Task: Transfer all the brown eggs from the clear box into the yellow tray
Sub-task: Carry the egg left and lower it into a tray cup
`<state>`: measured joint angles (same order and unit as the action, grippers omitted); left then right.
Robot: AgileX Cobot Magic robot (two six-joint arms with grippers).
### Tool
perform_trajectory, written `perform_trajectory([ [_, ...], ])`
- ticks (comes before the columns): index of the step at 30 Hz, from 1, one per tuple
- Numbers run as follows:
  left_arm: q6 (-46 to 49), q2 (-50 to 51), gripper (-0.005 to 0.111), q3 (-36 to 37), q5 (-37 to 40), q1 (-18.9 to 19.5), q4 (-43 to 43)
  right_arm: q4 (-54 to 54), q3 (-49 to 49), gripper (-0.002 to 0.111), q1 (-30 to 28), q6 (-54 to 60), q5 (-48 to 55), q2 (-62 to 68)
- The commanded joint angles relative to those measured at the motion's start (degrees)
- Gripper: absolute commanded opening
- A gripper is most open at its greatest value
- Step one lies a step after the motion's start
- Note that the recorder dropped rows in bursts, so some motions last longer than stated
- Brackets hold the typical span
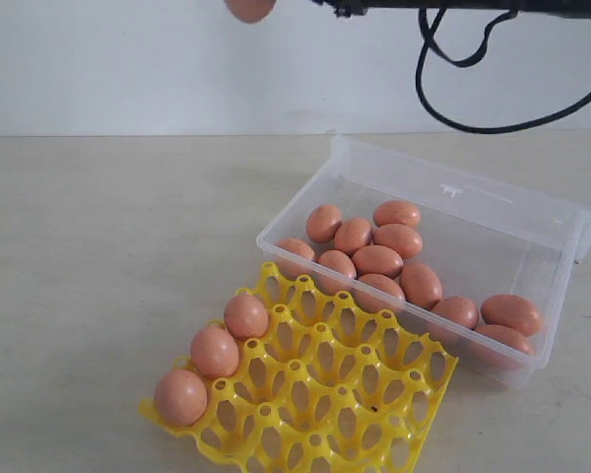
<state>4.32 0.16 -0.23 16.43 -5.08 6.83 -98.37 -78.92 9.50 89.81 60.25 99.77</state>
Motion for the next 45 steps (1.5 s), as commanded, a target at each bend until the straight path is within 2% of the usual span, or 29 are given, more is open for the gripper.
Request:
perform_trajectory([
  [1,0.2,-0.16,0.004,0.23,-0.36,-0.31,-0.17,12.9,-0.38,0.0,4.34,0.26,-0.8,0.03],
  [6,0.2,-0.16,0.004,0.23,-0.36,-0.31,-0.17,43.58,-0.38,0.0,15.11,-3.43,-10.21,-1.47],
  [8,0.2,-0.16,0.004,0.23,-0.36,-0.31,-0.17,55.26,-0.38,0.0,18.81,-7.68,-14.13,-1.72],
  [10,0.2,-0.16,0.004,0.23,-0.36,-0.31,-0.17,72.3,-0.38,0.0,23.03,-15.87,-18.91,-1.72],
  [12,0.2,-0.16,0.004,0.23,-0.36,-0.31,-0.17,90.3,-0.38,0.0,26.41,-27.76,-22.58,-1.45],
  [16,0.2,-0.16,0.004,0.23,-0.36,-0.31,-0.17,116.97,-0.38,0.0,28.86,-56.82,-30.88,-1.25],
  [23,0.2,-0.16,0.004,0.23,-0.36,-0.31,-0.17,145.23,-0.38,0.0,28.86,-112.22,-47.68,-1.25],
  [25,0.2,-0.16,0.004,0.23,-0.36,-0.31,-0.17,150.05,-0.38,0.0,28.86,-123.37,-51.63,-1.25],
  [27,0.2,-0.16,0.004,0.23,-0.36,-0.31,-0.17,151.99,-0.38,0.0,28.86,-128.65,-56.36,-1.25],
  [31,0.2,-0.16,0.004,0.23,-0.36,-0.31,-0.17,150.5,-0.38,0.0,28.86,-129.75,-67.58,-1.35],
  [35,0.2,-0.16,0.004,0.23,-0.36,-0.31,-0.17,145.28,-0.38,0.0,28.86,-129.75,-72.26,-2.0],
  [37,0.2,-0.16,0.004,0.23,-0.36,-0.31,-0.17,143.13,-0.38,0.0,28.59,-129.75,-78.08,-2.99],
  [39,0.2,-0.16,0.004,0.23,-0.36,-0.31,-0.17,138.27,-0.38,0.0,27.0,-130.08,-90.37,-3.12],
  [42,0.2,-0.16,0.004,0.23,-0.36,-0.31,-0.17,132.1,1.38,0.0,22.73,-134.99,-99.88,-1.37],
  [45,0.2,-0.16,0.004,0.23,-0.36,-0.31,-0.17,132.57,9.04,0.0,16.13,-146.1,-121.06,2.71],
])
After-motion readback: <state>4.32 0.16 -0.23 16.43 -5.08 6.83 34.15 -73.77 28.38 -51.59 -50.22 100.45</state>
